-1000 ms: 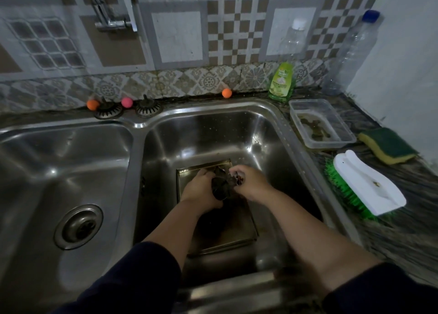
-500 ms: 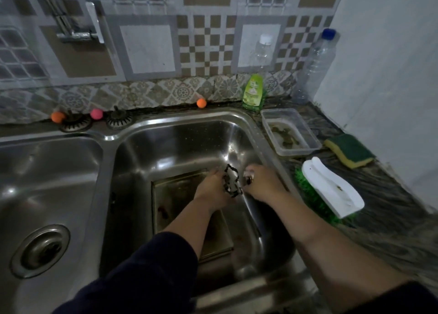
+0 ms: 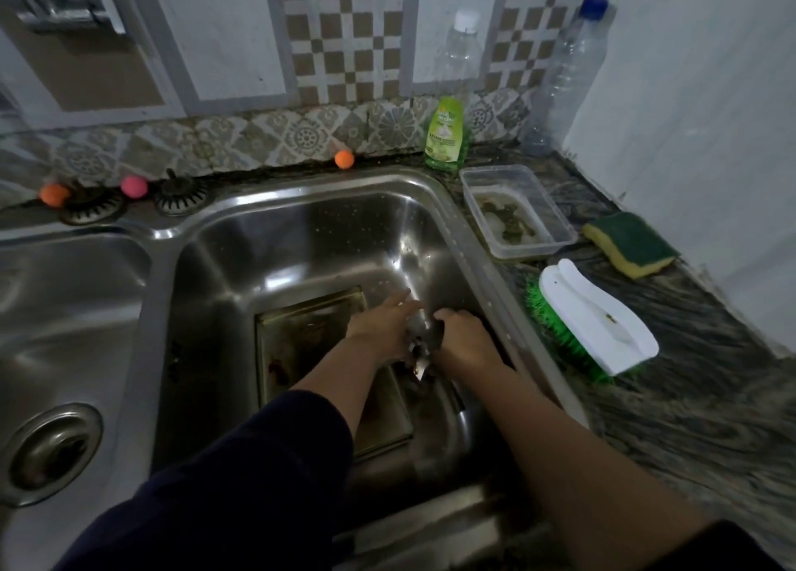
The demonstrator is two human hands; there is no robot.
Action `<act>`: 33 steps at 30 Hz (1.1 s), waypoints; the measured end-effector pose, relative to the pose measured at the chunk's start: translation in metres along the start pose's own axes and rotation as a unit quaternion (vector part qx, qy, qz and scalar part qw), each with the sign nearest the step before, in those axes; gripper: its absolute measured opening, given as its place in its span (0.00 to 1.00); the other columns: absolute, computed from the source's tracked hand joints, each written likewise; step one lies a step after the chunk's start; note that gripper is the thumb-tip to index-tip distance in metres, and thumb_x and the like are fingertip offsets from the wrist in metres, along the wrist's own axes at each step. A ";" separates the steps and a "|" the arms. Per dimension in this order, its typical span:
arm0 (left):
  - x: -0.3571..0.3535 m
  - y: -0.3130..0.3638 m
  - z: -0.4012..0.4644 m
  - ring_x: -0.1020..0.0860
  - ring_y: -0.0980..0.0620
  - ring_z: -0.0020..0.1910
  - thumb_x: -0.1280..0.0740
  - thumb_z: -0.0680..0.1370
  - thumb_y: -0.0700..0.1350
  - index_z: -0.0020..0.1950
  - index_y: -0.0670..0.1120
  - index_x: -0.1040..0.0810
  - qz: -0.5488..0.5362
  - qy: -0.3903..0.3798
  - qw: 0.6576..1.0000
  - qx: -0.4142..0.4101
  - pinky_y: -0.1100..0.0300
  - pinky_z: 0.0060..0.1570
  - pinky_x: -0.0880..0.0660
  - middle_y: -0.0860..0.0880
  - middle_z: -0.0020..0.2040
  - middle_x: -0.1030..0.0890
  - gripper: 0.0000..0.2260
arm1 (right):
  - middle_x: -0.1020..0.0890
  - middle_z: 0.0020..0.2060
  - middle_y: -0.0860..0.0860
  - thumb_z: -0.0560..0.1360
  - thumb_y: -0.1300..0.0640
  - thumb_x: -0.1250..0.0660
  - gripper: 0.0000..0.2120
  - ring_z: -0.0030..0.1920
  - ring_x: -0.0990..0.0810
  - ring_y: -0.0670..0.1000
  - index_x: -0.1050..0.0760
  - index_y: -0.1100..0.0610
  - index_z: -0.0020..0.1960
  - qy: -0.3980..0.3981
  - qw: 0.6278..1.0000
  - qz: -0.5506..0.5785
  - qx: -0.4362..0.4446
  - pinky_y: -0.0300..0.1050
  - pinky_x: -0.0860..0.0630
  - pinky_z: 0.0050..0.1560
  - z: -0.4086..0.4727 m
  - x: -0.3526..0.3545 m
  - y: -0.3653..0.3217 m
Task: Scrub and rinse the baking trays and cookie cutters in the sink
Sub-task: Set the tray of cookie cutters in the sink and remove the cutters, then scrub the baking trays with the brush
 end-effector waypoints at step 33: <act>-0.013 -0.131 -0.169 0.22 0.42 0.54 0.38 0.77 0.36 0.58 0.37 0.22 -0.167 0.098 0.921 0.338 0.56 0.44 0.27 0.39 0.54 0.20 0.11 | 0.38 0.72 0.55 0.74 0.46 0.32 0.28 0.69 0.36 0.64 0.37 0.46 0.71 0.131 0.975 -0.164 -0.071 0.62 0.34 0.65 -0.083 0.160 0.045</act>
Point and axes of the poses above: each hand's wrist, its own z-axis towards the middle knuckle, its own x-axis out of the back of the hand, y = z × x, the point moved 10 cm from there along z, towards the middle knuckle
